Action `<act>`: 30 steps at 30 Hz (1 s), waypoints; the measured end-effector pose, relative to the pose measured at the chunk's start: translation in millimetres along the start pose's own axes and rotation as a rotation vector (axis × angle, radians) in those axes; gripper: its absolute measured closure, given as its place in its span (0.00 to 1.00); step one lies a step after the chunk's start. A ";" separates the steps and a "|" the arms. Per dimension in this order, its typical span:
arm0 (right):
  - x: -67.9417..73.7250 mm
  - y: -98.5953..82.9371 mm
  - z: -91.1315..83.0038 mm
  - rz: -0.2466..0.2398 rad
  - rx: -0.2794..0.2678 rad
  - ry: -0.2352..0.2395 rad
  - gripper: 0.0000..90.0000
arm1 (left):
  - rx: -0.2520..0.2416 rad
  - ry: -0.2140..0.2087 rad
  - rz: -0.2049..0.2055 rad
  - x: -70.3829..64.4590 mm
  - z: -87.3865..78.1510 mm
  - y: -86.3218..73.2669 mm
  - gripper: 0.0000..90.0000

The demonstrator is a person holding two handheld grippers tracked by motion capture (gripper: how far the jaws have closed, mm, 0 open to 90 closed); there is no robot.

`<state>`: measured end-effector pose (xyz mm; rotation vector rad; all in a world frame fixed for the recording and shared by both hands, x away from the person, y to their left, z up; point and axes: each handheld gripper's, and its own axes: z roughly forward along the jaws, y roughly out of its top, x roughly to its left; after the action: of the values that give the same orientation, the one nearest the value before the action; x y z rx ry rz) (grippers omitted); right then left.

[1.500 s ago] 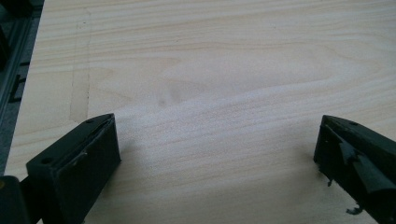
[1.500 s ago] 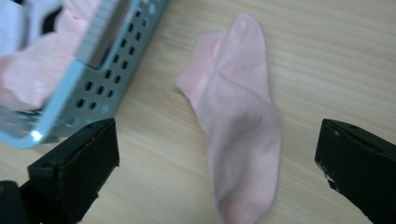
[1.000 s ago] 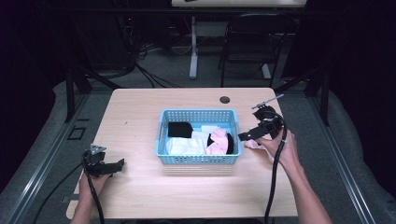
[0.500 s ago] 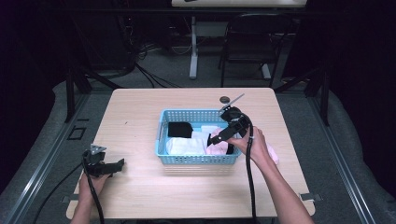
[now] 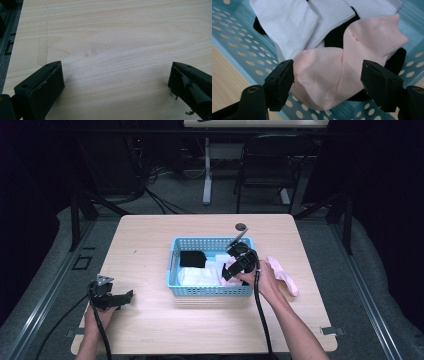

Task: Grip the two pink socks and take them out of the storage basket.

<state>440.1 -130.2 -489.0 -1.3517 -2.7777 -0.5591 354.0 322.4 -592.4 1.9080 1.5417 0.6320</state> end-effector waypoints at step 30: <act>-9.8 -2.5 23.9 0.050 0.058 -0.077 0.62 | -0.002 0.000 0.000 0.0 0.3 0.1 0.00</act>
<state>448.0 -131.5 -513.7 -1.4571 -2.7867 -0.4300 354.2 322.3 -592.6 1.9065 1.5407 0.6333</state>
